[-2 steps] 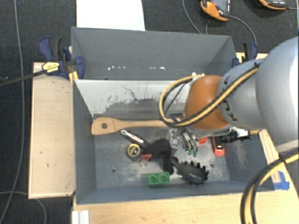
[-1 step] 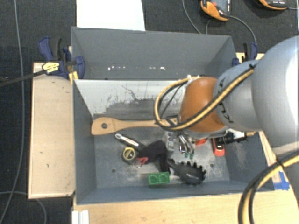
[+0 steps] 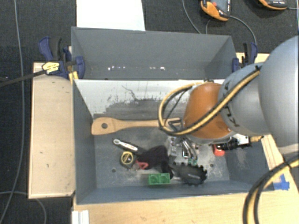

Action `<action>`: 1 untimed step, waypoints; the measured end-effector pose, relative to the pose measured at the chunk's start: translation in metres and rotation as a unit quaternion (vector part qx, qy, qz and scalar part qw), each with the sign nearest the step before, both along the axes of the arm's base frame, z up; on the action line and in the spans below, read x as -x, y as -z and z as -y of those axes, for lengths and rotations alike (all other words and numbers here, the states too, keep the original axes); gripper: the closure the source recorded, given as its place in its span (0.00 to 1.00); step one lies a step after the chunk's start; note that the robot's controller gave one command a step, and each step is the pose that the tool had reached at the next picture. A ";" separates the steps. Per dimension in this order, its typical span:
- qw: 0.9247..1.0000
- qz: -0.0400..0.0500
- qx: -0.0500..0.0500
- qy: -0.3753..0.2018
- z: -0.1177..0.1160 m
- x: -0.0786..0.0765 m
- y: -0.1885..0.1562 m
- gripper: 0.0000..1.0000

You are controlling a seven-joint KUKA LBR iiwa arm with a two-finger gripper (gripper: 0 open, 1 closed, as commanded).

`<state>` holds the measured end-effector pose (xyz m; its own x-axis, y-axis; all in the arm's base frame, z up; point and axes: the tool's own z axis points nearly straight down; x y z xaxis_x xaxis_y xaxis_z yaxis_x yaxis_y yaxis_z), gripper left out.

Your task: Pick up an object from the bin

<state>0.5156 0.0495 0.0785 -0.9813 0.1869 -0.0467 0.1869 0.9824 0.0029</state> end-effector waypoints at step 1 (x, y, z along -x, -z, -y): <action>0.999 0.001 0.002 -0.036 -0.020 0.004 0.004 1.00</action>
Offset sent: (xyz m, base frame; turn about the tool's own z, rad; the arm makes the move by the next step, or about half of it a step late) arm -0.0233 0.0235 -0.0085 0.4888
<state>0.5118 0.0691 0.0742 -0.9921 0.1151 -0.0502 0.1154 0.9933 -0.0013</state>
